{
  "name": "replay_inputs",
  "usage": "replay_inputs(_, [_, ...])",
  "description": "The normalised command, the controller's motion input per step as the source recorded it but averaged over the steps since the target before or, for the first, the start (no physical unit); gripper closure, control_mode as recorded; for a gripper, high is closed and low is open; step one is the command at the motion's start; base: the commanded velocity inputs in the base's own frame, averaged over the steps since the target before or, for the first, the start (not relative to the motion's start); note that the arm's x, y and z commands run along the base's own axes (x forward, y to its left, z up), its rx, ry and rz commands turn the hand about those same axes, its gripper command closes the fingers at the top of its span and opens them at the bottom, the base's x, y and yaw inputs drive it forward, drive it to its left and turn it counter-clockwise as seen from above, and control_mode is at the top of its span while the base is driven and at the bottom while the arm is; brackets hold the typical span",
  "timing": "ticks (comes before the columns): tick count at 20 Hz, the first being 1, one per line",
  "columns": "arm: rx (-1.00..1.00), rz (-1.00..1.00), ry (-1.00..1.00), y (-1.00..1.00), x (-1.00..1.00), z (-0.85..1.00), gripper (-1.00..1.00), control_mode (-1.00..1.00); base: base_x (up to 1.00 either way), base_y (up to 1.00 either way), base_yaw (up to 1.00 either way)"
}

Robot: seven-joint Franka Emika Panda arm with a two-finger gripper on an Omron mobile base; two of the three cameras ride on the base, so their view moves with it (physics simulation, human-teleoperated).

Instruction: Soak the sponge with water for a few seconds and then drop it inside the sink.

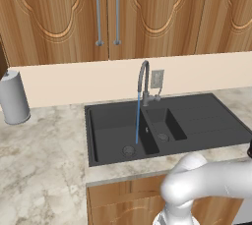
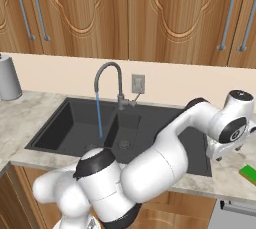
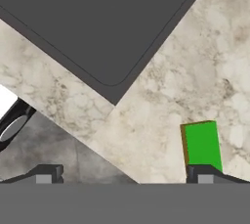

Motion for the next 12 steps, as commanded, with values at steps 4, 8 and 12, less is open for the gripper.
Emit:
replay_inputs(4, [0.0, -0.05, 0.17, -0.16, 0.01, 0.0, -1.0, -1.0, 0.0, 0.0, 0.0])
replay_inputs(8, [0.0, -0.04, 0.16, -0.22, 0.0, 0.0, -1.0, -1.0, 0.0, 0.0, 0.0])
replay_inputs(12, [0.05, -0.03, 0.05, -0.22, 0.0, 0.0, -1.0, -1.0, 0.0, 0.0, 0.0])
